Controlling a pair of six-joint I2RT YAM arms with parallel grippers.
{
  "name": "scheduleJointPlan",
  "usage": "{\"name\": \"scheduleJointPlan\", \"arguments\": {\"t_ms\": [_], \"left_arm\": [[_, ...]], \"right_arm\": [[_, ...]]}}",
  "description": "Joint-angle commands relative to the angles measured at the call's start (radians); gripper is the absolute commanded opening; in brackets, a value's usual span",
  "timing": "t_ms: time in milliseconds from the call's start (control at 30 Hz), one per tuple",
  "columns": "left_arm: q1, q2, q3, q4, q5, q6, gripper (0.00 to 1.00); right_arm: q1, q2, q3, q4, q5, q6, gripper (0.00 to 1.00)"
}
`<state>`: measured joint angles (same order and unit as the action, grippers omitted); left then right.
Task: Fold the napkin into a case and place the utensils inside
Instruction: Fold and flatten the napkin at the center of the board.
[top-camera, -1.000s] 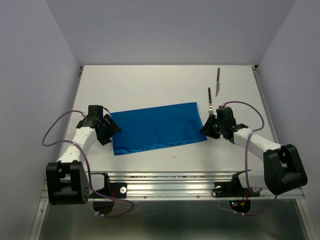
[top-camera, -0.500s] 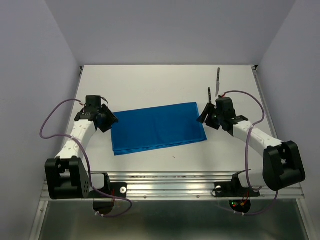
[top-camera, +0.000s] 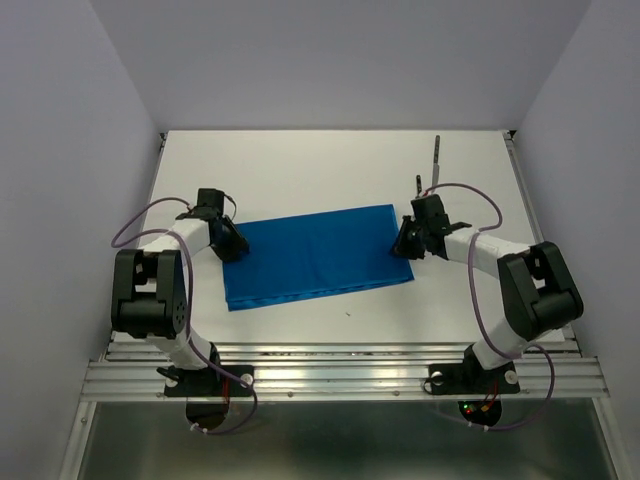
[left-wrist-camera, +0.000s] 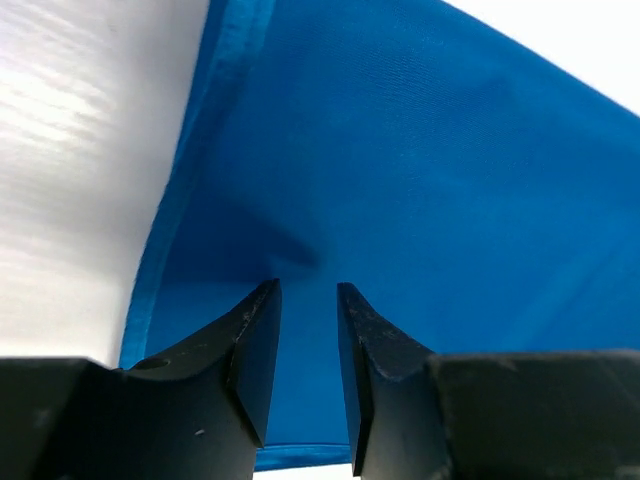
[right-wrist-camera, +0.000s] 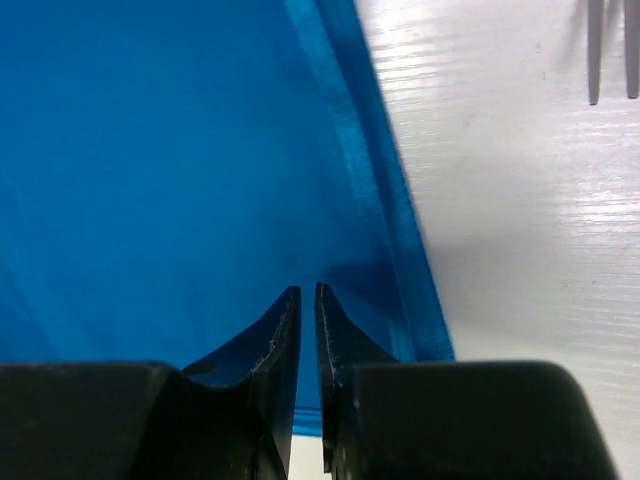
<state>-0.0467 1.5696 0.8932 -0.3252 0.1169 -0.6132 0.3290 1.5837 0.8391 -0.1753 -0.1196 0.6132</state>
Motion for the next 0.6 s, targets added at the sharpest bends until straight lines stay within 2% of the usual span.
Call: {"name": "scheduleJointPlan", "arguments": {"t_ms": [0, 300, 433, 567], "left_arm": [[-0.025, 0.052, 0.061, 0.035, 0.013, 0.023, 0.40], [-0.117, 0.220, 0.180, 0.031, 0.040, 0.049, 0.41], [-0.156, 0.251, 0.252, 0.009, 0.032, 0.056, 0.41], [-0.165, 0.219, 0.296, -0.029, -0.022, 0.070, 0.43]], "right_arm": [[0.004, 0.033, 0.026, 0.008, 0.087, 0.010, 0.17], [0.004, -0.016, -0.070, -0.036, 0.239, 0.079, 0.14], [0.004, -0.057, -0.087, -0.055, 0.290, 0.085, 0.14], [0.004, -0.077, -0.042, -0.089, 0.333, 0.059, 0.14]]}}
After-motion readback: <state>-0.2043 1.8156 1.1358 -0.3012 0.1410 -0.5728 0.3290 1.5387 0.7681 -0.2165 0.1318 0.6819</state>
